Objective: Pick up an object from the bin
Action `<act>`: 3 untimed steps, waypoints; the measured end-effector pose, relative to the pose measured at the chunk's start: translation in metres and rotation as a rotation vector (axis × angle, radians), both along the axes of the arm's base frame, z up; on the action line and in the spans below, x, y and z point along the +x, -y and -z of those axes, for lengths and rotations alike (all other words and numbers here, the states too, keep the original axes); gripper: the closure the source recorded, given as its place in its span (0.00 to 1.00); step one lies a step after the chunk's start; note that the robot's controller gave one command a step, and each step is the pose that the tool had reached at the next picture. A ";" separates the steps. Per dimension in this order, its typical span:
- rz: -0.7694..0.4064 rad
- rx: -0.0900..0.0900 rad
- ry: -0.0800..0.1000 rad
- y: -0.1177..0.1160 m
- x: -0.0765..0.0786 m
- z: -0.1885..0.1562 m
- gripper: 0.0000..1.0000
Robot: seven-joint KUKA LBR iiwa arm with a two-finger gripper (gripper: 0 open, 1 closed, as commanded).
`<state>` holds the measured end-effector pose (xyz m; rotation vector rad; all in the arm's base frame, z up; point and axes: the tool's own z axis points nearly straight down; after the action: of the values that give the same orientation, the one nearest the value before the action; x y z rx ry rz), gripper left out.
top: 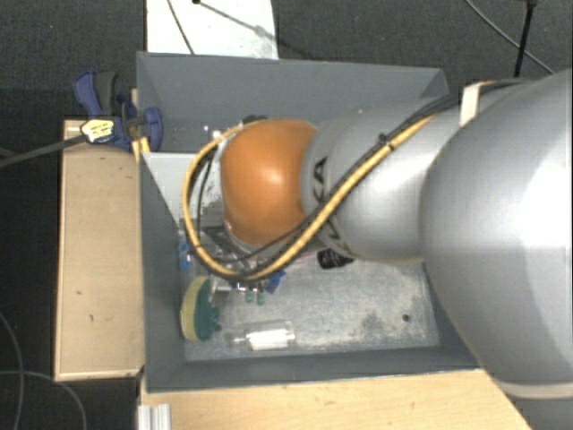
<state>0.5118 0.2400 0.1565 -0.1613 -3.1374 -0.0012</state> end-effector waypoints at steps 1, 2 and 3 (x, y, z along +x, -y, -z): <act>-0.022 -0.001 -0.002 -0.008 -0.029 0.018 1.00; -0.053 0.002 0.008 0.024 0.006 -0.033 1.00; -0.059 0.003 0.009 0.018 0.018 -0.080 1.00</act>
Offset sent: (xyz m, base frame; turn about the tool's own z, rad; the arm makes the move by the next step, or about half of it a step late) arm -0.0279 0.0072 -0.0170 -0.0181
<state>0.5296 0.2220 0.2365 -0.0685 -3.1497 -0.0065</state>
